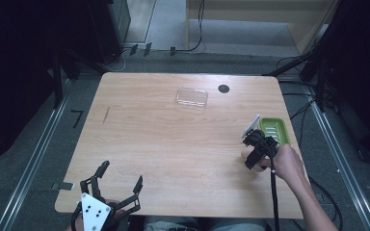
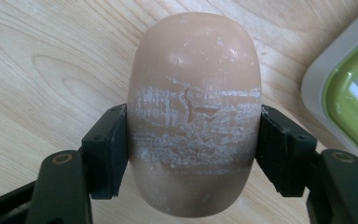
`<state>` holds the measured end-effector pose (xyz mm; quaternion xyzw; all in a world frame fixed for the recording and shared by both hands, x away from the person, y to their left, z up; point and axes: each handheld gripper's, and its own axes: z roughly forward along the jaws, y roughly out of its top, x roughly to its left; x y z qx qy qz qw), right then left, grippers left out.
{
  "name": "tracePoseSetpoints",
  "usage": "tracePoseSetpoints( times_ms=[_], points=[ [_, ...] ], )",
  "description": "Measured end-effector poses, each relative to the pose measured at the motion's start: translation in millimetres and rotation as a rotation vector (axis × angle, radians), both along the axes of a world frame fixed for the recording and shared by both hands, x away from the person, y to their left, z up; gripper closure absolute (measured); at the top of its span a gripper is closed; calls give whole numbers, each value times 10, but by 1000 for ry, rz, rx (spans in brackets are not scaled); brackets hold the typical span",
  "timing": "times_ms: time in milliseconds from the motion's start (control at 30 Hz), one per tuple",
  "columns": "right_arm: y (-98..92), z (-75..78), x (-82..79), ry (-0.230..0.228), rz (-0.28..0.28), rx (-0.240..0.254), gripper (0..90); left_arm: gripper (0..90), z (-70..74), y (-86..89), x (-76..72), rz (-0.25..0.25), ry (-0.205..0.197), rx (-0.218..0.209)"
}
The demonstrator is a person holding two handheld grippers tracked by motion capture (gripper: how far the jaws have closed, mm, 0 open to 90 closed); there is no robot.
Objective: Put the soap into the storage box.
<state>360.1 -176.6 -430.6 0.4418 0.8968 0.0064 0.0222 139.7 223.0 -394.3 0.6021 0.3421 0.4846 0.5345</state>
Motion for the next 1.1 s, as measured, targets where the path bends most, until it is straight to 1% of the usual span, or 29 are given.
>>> tracePoseSetpoints(
  times_ms=[567, 667, 900, 1100],
  points=[
    [-179, 63, 26, -4, -33, -8, 333, 99, 0, 2, -2, 1, 0, -2],
    [-228, 87, 30, -12, -46, -8, 333, 99, 0, 1, -1, -1, 0, 0],
    [-320, 136, 47, -15, -80, -2, 333, 99, 0, 0, -1, 0, 0, 0],
    [-390, 134, 72, -18, -91, -2, 333, 99, 0, 0, -1, 0, 0, 1]
  ],
)
